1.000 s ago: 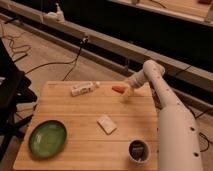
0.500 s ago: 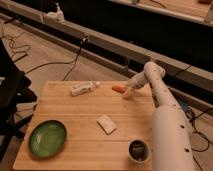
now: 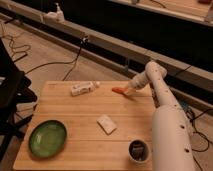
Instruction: Drag the pepper across the table
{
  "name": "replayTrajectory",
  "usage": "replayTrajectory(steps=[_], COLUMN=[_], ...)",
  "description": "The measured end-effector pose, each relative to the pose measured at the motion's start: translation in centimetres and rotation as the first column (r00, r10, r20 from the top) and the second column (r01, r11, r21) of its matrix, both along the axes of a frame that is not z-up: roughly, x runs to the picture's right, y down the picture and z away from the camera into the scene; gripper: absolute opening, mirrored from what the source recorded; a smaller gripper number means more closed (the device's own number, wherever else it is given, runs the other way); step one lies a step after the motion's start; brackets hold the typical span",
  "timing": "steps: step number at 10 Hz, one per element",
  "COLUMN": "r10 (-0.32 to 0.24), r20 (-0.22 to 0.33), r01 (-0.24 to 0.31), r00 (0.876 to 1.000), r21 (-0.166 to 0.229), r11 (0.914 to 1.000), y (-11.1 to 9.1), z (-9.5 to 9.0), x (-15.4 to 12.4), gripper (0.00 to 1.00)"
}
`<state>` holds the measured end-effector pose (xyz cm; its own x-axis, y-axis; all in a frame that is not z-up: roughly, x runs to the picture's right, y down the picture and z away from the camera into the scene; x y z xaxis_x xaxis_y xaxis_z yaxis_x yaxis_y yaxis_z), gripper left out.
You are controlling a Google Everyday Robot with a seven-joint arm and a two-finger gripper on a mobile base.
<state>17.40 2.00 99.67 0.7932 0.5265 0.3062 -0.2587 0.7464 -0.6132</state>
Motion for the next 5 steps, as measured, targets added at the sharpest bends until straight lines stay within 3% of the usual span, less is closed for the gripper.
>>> replayTrajectory(steps=[5], r10=[-0.063], r20=[0.001], r01=[0.063], r00=[0.998], r21=[-0.005], r11=[0.998], y=[1.2], z=[-1.2], x=[0.4], gripper=[0.0])
